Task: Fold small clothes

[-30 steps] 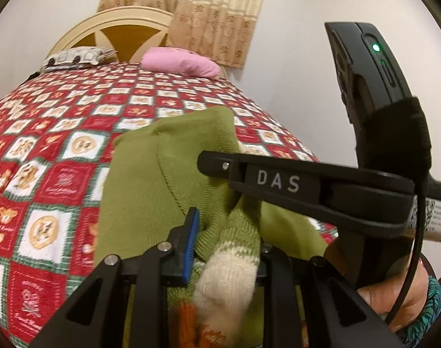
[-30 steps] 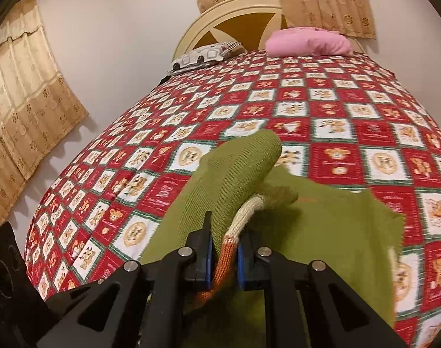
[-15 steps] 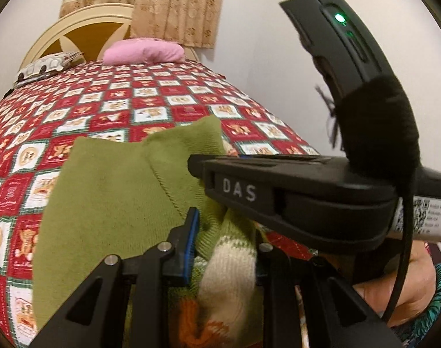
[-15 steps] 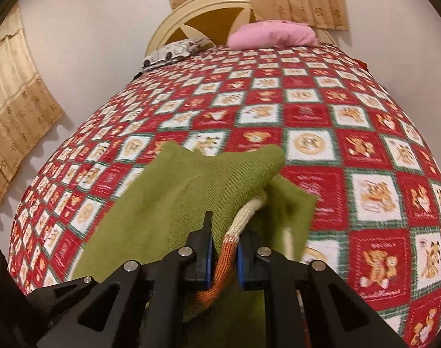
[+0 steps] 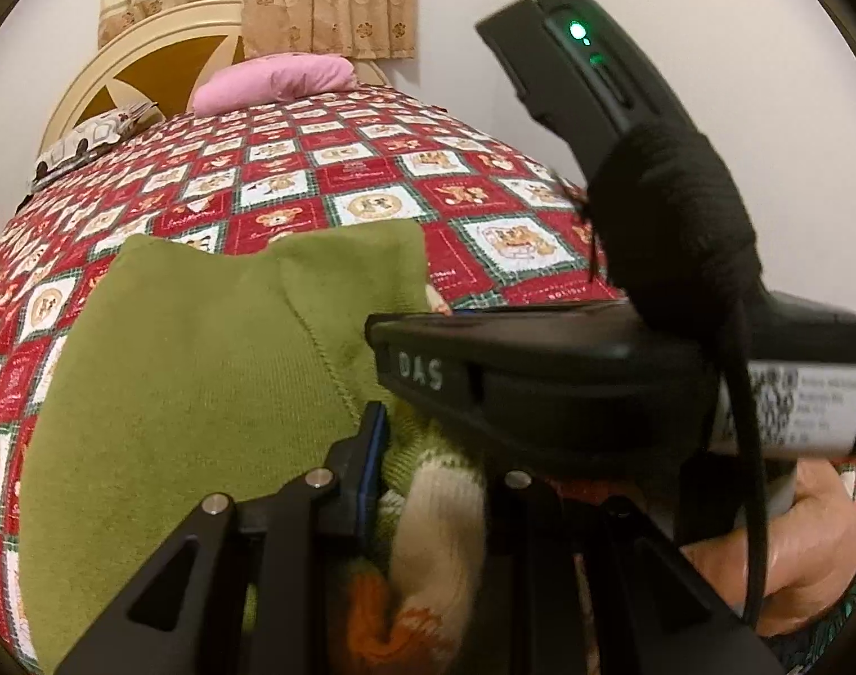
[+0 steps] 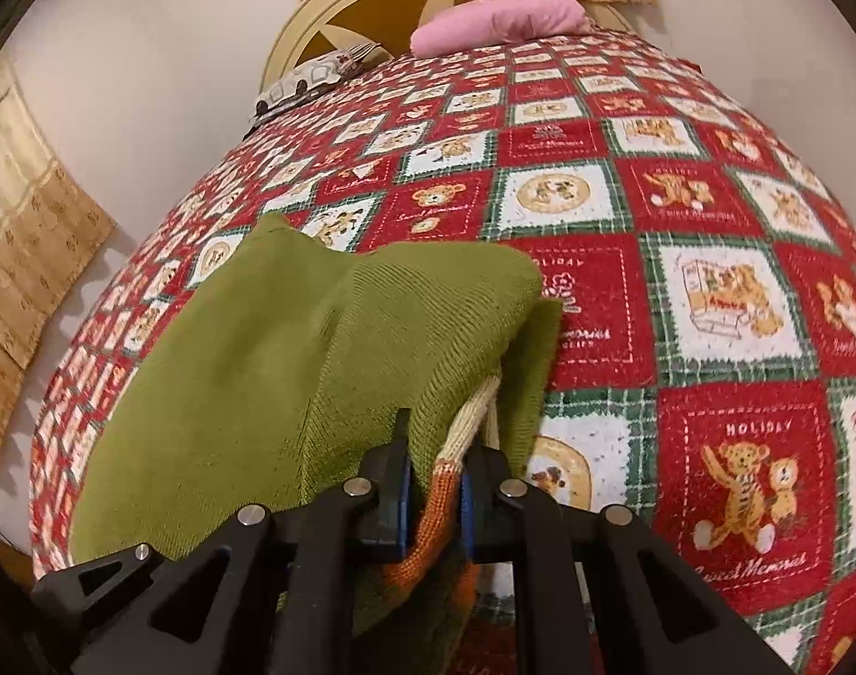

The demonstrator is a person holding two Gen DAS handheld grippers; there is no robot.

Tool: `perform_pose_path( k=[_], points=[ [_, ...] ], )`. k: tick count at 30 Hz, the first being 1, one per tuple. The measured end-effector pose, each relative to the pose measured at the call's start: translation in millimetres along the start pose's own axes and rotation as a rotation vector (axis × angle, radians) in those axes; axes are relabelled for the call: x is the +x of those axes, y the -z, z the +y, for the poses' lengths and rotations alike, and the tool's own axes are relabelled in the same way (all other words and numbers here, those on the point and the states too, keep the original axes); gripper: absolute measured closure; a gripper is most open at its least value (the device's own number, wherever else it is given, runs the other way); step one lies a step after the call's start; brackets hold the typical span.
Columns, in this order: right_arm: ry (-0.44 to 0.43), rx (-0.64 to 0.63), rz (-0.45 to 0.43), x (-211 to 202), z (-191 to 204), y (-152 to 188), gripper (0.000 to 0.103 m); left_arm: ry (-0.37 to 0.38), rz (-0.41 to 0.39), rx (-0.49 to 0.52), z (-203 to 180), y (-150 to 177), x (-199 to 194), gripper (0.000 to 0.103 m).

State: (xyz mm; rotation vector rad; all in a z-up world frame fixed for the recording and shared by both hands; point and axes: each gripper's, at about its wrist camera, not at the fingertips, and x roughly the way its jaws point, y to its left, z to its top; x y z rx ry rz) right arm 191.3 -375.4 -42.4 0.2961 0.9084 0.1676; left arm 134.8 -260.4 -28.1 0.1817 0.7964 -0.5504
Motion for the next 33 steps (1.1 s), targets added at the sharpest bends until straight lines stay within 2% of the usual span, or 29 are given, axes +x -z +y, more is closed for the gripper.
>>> perform_pose_path(
  k=[1, 3, 5, 7, 9, 10, 12, 14, 15, 16, 18, 22, 24, 30, 33],
  points=[
    [-0.006, 0.015, 0.004, -1, -1, 0, 0.091, -0.001, 0.002, 0.0, 1, 1, -2, 0.072],
    [-0.016, 0.048, 0.007, -6, -3, 2, 0.088, -0.005, 0.012, 0.0, 3, 5, -13, 0.055],
    [-0.012, 0.076, 0.0, -16, -5, 5, 0.086, 0.0, 0.004, 0.017, 7, 12, -23, 0.047],
    [0.034, 0.096, -0.031, -34, -5, 10, 0.08, 0.004, -0.023, 0.05, 14, 24, -43, 0.041],
    [0.095, 0.088, -0.071, -60, -1, 19, 0.08, 0.0, -0.077, 0.057, 25, 41, -70, 0.029],
    [0.127, 0.08, -0.092, -74, 2, 25, 0.08, 0.0, -0.095, 0.054, 30, 46, -79, 0.027],
    [0.148, 0.081, -0.135, -103, 11, 42, 0.079, -0.006, -0.124, 0.043, 44, 60, -97, 0.026],
    [0.119, 0.098, -0.159, -121, 18, 56, 0.078, -0.044, -0.14, 0.033, 57, 69, -110, 0.025],
    [0.101, 0.104, -0.171, -130, 26, 66, 0.073, -0.079, -0.144, 0.024, 65, 73, -115, 0.023],
    [0.083, 0.104, -0.181, -137, 33, 74, 0.063, -0.107, -0.147, 0.01, 74, 76, -118, 0.023],
    [0.058, 0.107, -0.201, -146, 49, 90, 0.052, -0.133, -0.139, -0.043, 92, 78, -119, 0.022],
    [0.016, 0.105, -0.212, -145, 74, 104, 0.051, -0.143, -0.107, -0.17, 123, 75, -114, 0.022],
    [0.075, 0.057, -0.224, -144, 89, 105, 0.051, -0.156, -0.104, -0.191, 130, 73, -112, 0.022],
    [0.155, -0.084, -0.214, -134, 114, 93, 0.051, -0.166, -0.095, -0.176, 128, 67, -99, 0.022],
    [0.19, -0.107, -0.137, -111, 107, 90, 0.052, -0.186, -0.067, -0.155, 123, 70, -90, 0.02]
  ],
)
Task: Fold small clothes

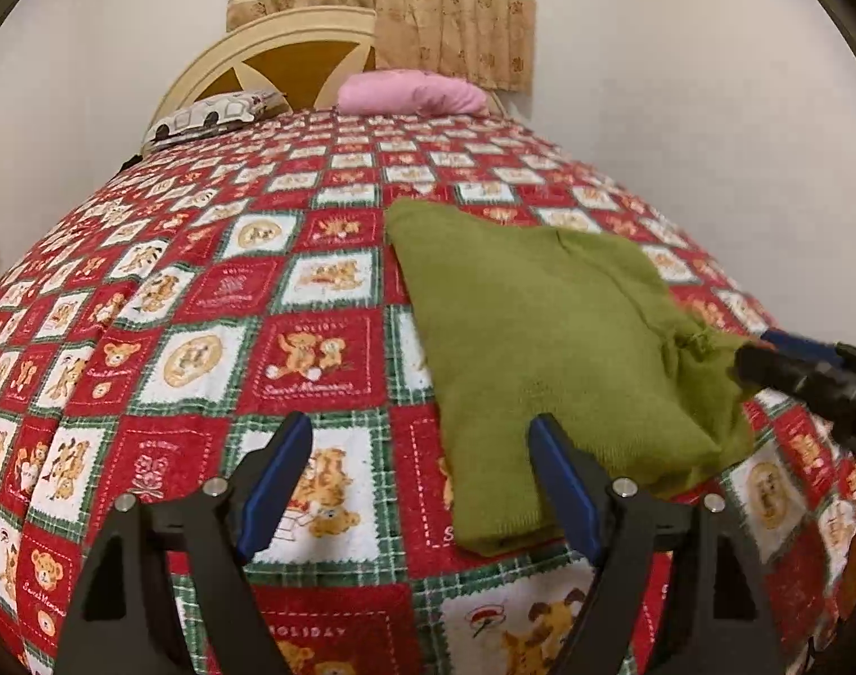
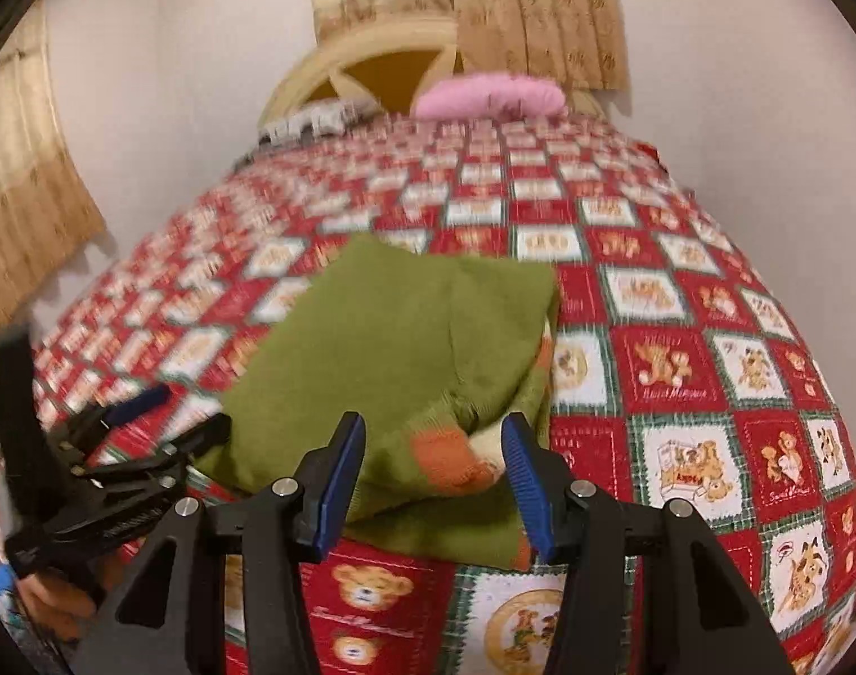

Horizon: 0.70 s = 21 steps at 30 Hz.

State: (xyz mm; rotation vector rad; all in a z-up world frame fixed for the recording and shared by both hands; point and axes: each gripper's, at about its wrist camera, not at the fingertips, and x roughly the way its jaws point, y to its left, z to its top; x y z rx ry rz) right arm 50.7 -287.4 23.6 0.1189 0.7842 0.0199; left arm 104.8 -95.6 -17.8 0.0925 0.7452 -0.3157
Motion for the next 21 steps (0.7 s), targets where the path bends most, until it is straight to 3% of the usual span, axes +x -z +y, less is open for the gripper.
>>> perform_pose_path(
  k=[3, 4, 10, 14, 18, 21],
  points=[
    [0.011, 0.011, 0.103, 24, -8, 19, 0.079, -0.015, 0.024, 0.007, 3, 7, 9, 0.011],
    [0.018, 0.024, 0.115, 27, -12, 24, 0.082, -0.016, 0.03, 0.002, 5, 8, 11, 0.009],
    [-0.092, 0.248, 0.091, 20, -45, 53, 0.088, 0.026, 0.073, -0.041, 22, 13, 21, 0.004],
    [-0.068, 0.184, 0.089, 14, -31, 57, 0.091, 0.065, 0.083, -0.033, 25, 13, 19, 0.009],
    [-0.139, 0.342, 0.088, 14, -65, 71, 0.094, 0.105, 0.072, -0.018, 26, 12, 9, 0.009],
    [-0.141, 0.335, 0.084, 14, -62, 74, 0.094, 0.117, 0.047, -0.034, 31, 6, 3, 0.01]
  ],
)
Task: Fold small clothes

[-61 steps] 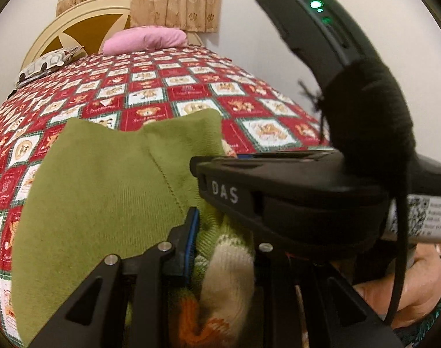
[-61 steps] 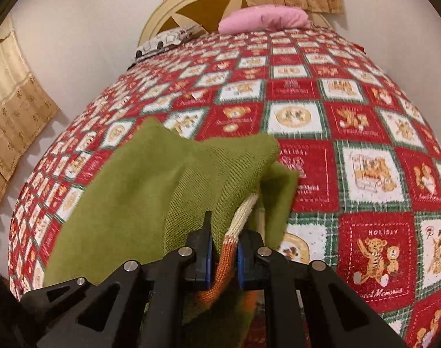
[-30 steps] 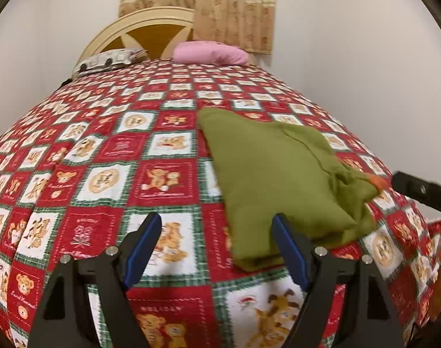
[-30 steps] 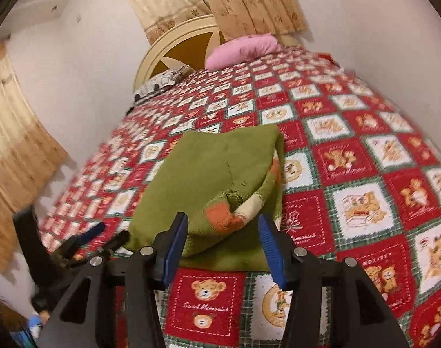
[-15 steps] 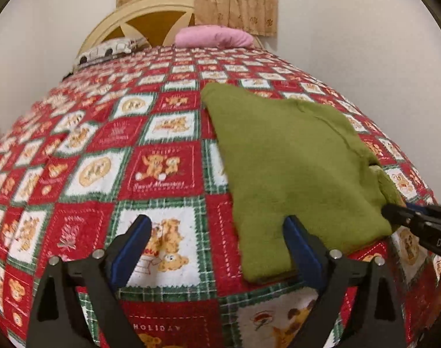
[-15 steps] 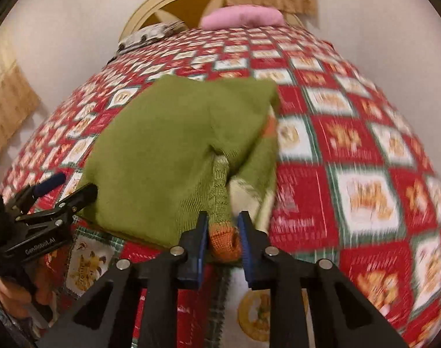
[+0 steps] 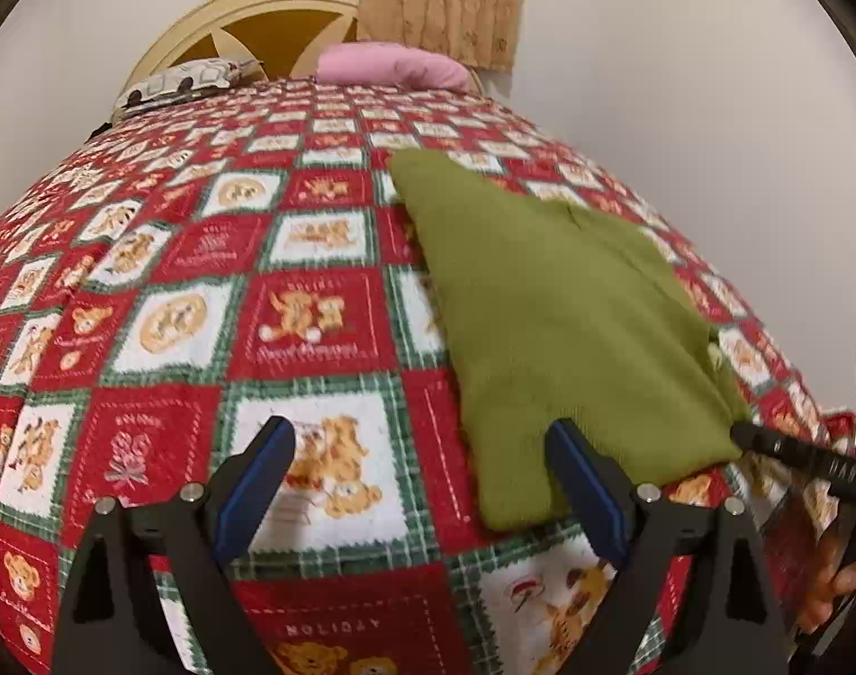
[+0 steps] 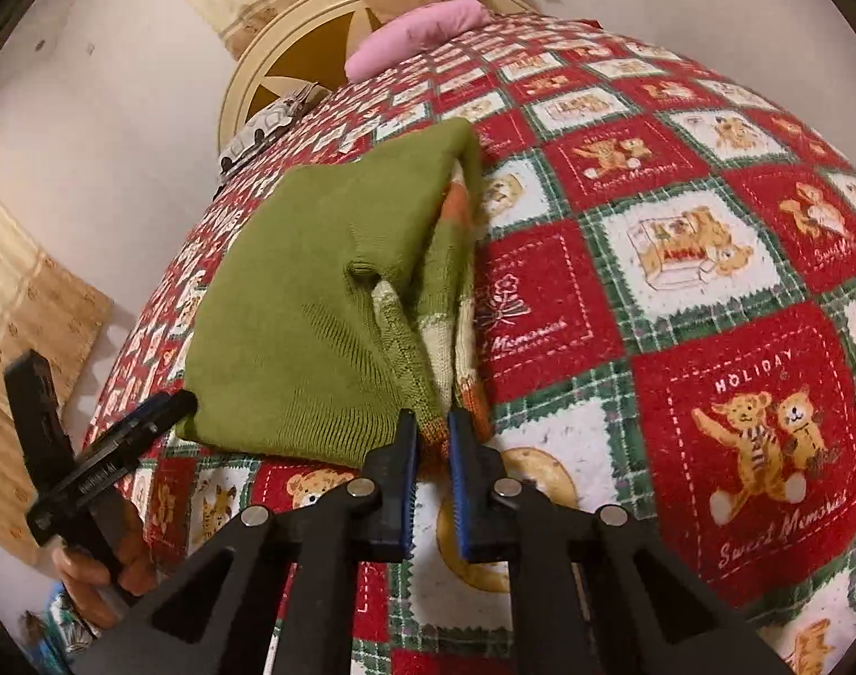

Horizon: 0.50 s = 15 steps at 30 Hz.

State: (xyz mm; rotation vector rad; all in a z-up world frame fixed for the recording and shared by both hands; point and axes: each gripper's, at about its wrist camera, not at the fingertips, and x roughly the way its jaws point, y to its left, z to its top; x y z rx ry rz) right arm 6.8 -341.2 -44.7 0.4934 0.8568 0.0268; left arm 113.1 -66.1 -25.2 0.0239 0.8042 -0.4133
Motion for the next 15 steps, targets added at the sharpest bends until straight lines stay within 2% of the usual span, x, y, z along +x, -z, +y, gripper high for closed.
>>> perform_pose_path(
  k=[3, 4, 7, 9, 12, 15],
  points=[
    [0.06, -0.079, 0.003, -7, 19, -4, 0.092, -0.002, -0.035, -0.029, 6, -14, -5, 0.01],
    [0.073, -0.088, -0.01, -11, 22, -7, 0.088, -0.002, -0.043, -0.038, 9, -18, -5, 0.01],
    [0.119, -0.117, -0.108, -30, 34, -18, 0.086, -0.025, -0.062, -0.074, 11, -34, 4, 0.01],
    [0.115, -0.152, -0.16, -35, 49, -29, 0.086, -0.046, -0.063, -0.084, 8, -42, 14, 0.01],
    [0.117, -0.2, -0.157, -19, 68, -44, 0.086, -0.069, -0.042, -0.077, -4, -48, 32, 0.013],
    [0.16, -0.27, -0.126, 16, 80, -54, 0.086, -0.113, -0.051, -0.065, -12, -45, 38, 0.011]
  ],
)
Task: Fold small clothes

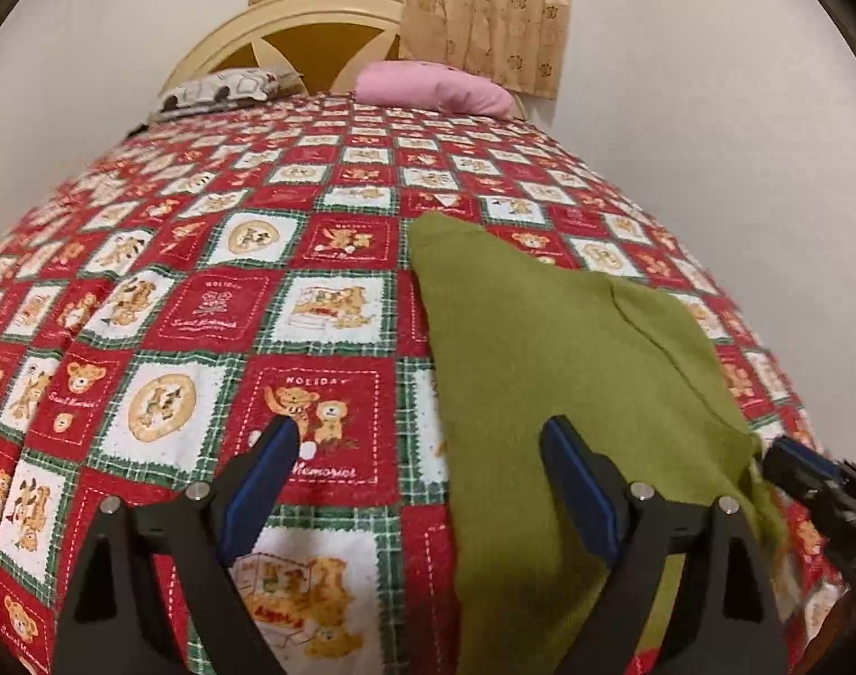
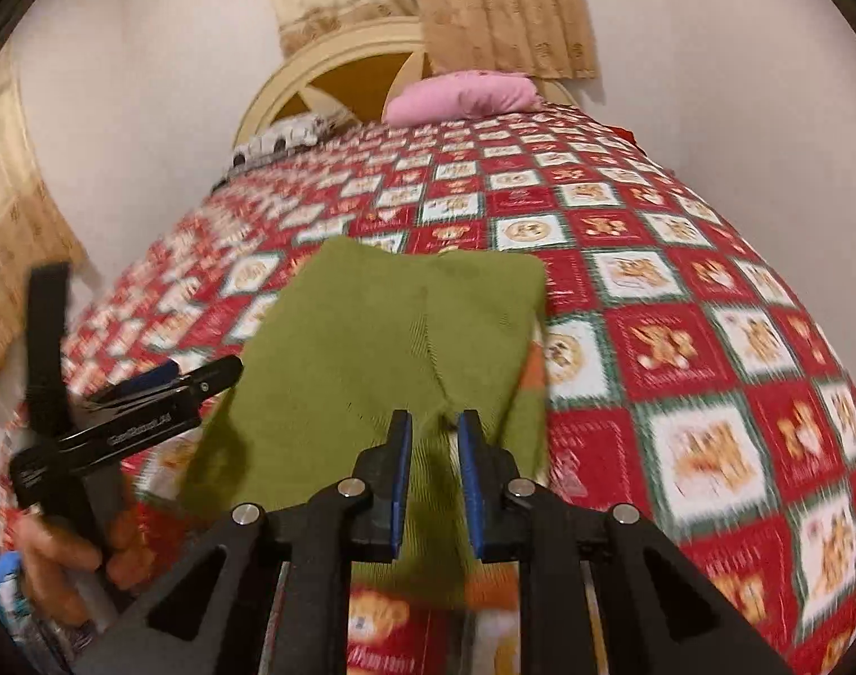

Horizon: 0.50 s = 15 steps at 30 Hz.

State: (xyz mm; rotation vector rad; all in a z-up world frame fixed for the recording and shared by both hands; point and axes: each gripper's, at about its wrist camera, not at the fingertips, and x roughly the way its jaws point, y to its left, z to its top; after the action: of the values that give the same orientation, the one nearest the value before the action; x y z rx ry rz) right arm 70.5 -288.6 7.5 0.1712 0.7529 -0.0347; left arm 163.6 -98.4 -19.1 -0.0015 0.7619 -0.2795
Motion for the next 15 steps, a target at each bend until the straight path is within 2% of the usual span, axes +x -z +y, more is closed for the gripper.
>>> perform_pose_path(
  k=[2, 3, 4, 8, 11, 15],
  points=[
    [0.059, -0.059, 0.047, 22, 4, 3, 0.087, -0.021, 0.003, -0.006, -1, 5, 4, 0.007],
    [0.137, -0.085, 0.061, 34, 3, 5, 0.091, -0.019, 0.016, -0.012, 0, 8, 9, 0.002],
    [0.178, -0.08, 0.055, 41, -3, 6, 0.091, -0.016, 0.024, -0.015, 0, 9, 12, 0.001],
    [0.161, 0.017, 0.074, 55, -28, -4, 0.09, 0.006, 0.053, -0.052, 0, 7, 23, 0.0],
    [0.173, 0.013, 0.077, 62, -31, -8, 0.089, 0.023, 0.059, -0.06, 0, 8, 26, 0.0],
    [0.137, 0.036, 0.082, 51, -36, -1, 0.088, 0.045, 0.073, -0.04, 6, 14, 20, 0.0]
  ],
)
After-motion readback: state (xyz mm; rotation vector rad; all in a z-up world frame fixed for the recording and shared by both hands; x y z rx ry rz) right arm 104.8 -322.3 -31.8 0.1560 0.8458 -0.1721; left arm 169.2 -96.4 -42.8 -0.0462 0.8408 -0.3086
